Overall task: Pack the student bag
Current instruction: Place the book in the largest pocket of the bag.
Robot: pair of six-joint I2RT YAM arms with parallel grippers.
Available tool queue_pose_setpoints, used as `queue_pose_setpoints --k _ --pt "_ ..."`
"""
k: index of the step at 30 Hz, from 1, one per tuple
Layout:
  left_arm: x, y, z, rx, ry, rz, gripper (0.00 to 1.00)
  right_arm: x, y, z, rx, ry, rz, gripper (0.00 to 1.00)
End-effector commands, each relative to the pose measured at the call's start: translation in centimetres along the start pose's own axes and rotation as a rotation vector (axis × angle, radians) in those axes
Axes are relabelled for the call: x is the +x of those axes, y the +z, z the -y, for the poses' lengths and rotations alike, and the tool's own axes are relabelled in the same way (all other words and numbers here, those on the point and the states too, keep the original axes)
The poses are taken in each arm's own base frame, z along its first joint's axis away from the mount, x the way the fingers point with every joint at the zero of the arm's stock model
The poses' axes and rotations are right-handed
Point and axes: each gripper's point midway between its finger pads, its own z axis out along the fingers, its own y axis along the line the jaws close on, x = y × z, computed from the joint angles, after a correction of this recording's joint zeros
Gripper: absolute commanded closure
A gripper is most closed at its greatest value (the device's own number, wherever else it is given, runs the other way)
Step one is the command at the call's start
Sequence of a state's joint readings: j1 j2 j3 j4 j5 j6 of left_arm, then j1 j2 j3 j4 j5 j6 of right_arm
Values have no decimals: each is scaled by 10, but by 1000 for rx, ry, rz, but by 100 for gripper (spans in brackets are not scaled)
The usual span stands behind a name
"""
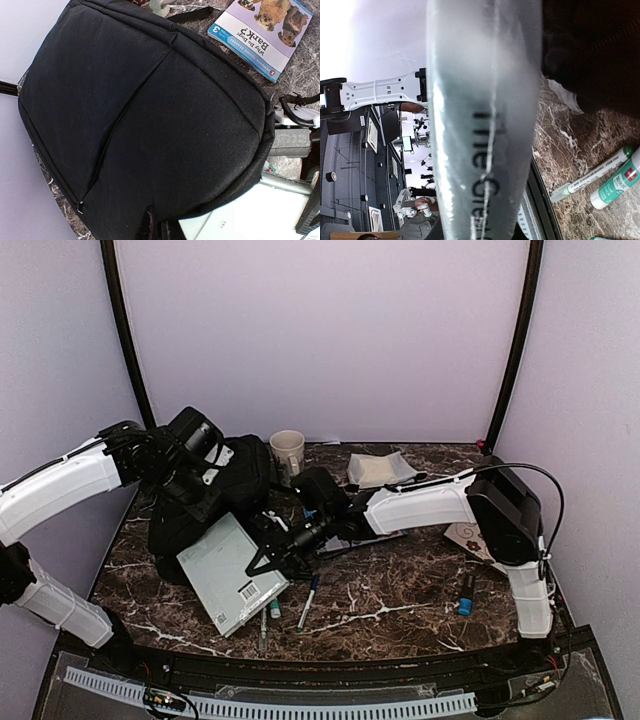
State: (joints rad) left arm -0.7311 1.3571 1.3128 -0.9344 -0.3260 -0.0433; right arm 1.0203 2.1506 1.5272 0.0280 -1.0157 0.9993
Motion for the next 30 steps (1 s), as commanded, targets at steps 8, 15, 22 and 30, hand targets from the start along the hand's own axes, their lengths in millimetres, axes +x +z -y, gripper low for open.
queue_pose_setpoints --k 8,15,22,30 --pt "-4 -28 6 102 -178 69 100 -49 3 -41 -95 -90 84 100" --pt "-8 -42 16 191 -225 116 100 -78 9 -21 -80 -97 133 100" --pt "-1 -27 23 201 -191 87 100 -129 -2 -9 12 -287 234 100" --pt "-5 -28 25 213 -178 119 100 -130 8 3 18 -281 219 100"
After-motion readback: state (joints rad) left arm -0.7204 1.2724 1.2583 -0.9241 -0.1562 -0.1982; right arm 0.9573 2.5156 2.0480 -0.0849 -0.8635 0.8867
